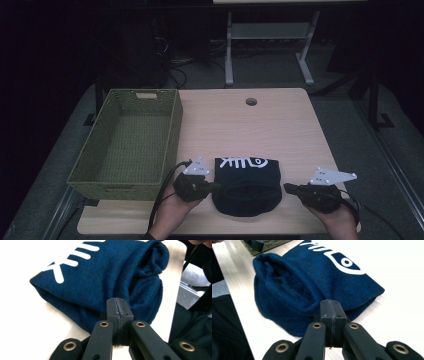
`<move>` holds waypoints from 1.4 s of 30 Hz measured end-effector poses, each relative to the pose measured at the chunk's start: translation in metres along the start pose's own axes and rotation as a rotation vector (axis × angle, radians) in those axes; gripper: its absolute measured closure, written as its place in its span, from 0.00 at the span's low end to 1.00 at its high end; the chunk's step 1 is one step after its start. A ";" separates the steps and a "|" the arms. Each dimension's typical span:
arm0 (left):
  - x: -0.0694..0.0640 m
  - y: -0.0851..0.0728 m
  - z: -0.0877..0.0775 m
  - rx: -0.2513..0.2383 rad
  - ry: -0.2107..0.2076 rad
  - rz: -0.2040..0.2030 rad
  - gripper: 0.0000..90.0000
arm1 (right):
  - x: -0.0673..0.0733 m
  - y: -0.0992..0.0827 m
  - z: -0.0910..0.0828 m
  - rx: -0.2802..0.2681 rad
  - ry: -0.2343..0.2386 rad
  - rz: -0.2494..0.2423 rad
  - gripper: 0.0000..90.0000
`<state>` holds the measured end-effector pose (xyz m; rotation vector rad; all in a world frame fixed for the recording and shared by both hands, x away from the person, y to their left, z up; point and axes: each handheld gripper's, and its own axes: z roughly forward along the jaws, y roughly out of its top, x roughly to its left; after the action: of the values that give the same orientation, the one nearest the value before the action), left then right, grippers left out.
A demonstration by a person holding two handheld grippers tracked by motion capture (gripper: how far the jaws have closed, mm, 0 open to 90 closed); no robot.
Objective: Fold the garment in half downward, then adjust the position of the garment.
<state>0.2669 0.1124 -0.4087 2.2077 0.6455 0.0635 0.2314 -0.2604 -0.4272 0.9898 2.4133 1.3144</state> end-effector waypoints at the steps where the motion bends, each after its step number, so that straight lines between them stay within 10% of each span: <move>1: 0.001 0.002 0.001 -0.003 0.002 -0.002 1.00 | -0.001 0.001 0.001 -0.005 0.002 0.001 1.00; 13: 0.027 0.031 0.020 -0.015 0.043 -0.006 1.00 | 0.000 0.013 0.018 -0.002 0.059 -0.021 1.00; 42: 0.056 0.044 0.095 0.174 0.072 0.049 1.00 | 0.046 -0.010 0.062 0.145 0.184 -0.107 1.00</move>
<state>0.3584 0.0483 -0.4489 2.3983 0.6573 0.1161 0.2220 -0.1931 -0.4659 0.7909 2.6918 1.2586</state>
